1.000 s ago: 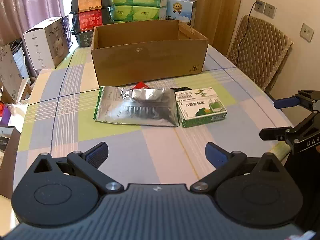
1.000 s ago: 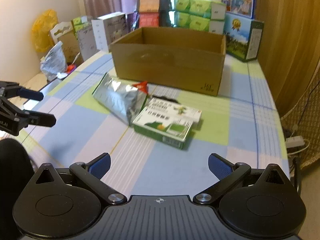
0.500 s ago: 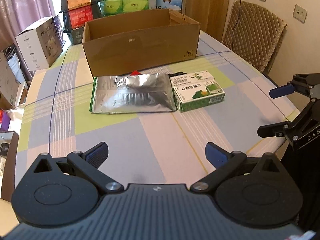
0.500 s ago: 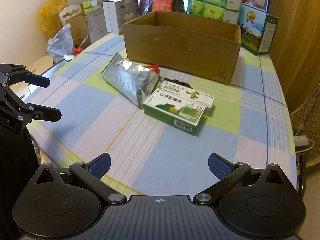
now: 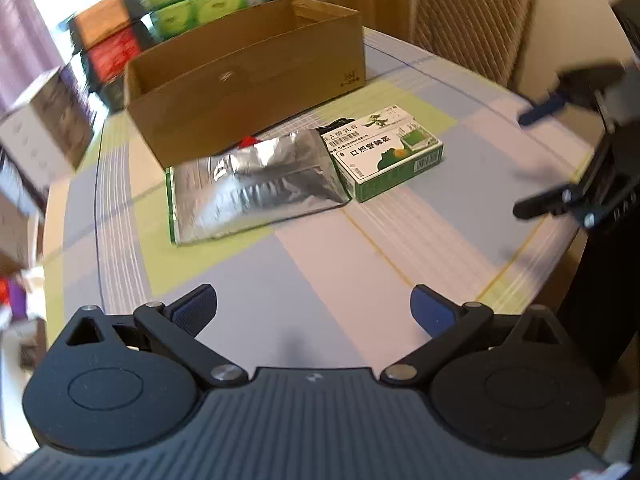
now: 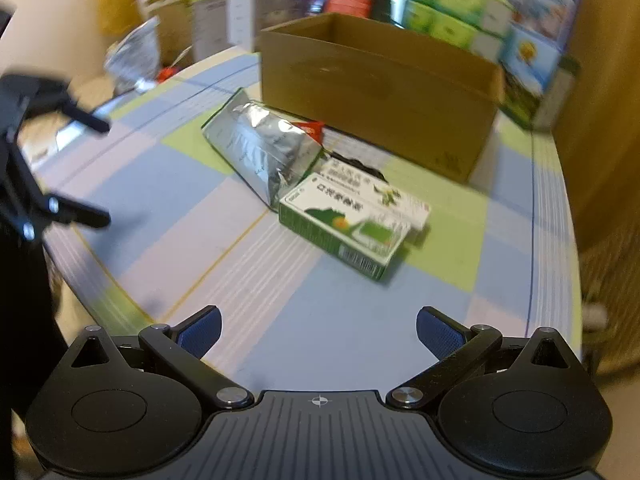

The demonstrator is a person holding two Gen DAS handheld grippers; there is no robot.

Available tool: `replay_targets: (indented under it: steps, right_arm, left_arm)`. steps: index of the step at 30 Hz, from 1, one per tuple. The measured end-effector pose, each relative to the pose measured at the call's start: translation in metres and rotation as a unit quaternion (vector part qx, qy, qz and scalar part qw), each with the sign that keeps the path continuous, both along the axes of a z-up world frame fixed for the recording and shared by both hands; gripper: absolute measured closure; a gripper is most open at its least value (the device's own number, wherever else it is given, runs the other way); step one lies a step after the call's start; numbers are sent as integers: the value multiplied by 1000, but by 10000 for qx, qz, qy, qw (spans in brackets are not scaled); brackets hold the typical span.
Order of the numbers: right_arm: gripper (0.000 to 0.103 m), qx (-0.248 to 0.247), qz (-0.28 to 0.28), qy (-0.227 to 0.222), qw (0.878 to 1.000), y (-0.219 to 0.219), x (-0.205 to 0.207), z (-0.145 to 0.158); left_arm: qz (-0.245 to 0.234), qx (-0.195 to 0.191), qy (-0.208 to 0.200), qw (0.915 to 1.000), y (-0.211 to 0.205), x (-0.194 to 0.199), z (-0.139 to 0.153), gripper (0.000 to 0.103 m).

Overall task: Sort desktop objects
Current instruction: 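Move the left tool to the silver foil bag while the right tool approaches the green spray box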

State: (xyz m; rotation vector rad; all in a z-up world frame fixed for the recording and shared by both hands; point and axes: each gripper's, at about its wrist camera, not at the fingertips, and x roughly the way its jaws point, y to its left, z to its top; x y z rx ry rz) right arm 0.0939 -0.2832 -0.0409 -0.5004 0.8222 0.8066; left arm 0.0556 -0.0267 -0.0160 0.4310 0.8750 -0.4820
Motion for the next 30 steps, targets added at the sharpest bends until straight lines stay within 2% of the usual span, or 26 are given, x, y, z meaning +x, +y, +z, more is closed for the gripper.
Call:
replay_targets:
  steps: [5,10,15,20,27,30]
  right_arm:
    - [2,-514,883,-500,9935,15,13,-6]
    - [2,-946,1600,-765,9796,33,34,-17]
    - [2,-1203,2087,-834,9670,49,53,-30]
    - [3,-1338,2391,-779,9586,62,68,-46]
    - [11,-1491,2626,-641,9511,75,82,-65]
    - [12,-1474,2602,-610,9523,79,89,-69]
  left_arm:
    - [-738,394,-181,9963,-1,20,0,2]
    - [-1452,862,-320,9851,-6,51,-8,2]
    - [-2118,1523,-572,9637,-17,87,-23,3]
    - [-2738,1833,-617,9422,-26,115,-39,4]
    - [-3336,2261,-464,9140,-41,138,-69,19]
    - [-3443,2306,-371,9093,-46,144,-75,28]
